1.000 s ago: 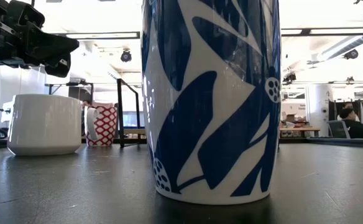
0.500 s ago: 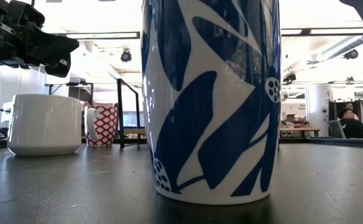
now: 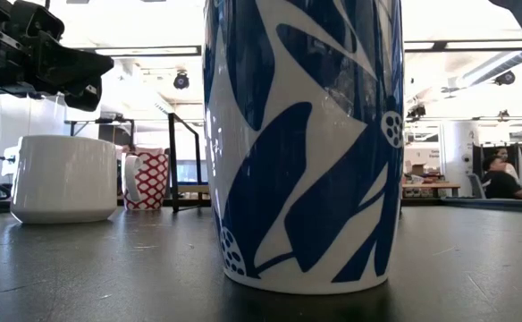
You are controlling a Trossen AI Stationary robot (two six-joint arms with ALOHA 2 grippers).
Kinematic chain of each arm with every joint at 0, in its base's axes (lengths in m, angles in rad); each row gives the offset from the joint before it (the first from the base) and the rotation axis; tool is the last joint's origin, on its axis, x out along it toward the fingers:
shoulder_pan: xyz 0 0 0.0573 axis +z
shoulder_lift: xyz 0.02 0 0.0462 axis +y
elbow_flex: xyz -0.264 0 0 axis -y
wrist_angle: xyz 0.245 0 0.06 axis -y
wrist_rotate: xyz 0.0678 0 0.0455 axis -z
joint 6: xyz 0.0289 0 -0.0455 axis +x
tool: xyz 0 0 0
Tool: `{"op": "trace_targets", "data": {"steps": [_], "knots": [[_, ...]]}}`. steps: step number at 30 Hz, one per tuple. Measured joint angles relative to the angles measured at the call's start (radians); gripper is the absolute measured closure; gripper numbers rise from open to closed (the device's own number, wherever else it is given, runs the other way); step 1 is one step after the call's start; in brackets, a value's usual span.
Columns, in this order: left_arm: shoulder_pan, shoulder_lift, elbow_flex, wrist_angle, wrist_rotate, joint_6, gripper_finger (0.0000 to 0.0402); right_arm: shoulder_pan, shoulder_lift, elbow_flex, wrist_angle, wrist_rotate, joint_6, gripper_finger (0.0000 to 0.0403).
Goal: Place coffee mugs
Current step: Put the pink mug on the shelf aligned with the other light blue mug
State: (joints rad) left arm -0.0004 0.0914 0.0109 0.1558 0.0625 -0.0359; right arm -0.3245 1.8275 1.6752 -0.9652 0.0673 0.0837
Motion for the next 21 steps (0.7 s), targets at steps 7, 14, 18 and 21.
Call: {"op": "trace_targets", "data": {"steps": [7,14,18,21], "knots": [[0.000,0.000,0.000,0.000,0.000,0.000,0.0402,-0.001,-0.007,0.000,-0.052,-0.002,-0.076,0.0389],[0.000,0.000,0.000,0.000,0.000,0.000,0.0402,-0.003,-0.011,0.001,-0.122,0.000,-0.180,0.0389],[0.000,0.000,0.000,0.000,0.000,0.000,0.0402,-0.003,-0.021,0.001,-0.160,0.000,-0.221,0.0390],[0.000,0.000,0.000,0.000,0.000,0.000,0.0402,-0.005,-0.035,-0.001,-0.190,0.000,-0.252,0.0390]]}}
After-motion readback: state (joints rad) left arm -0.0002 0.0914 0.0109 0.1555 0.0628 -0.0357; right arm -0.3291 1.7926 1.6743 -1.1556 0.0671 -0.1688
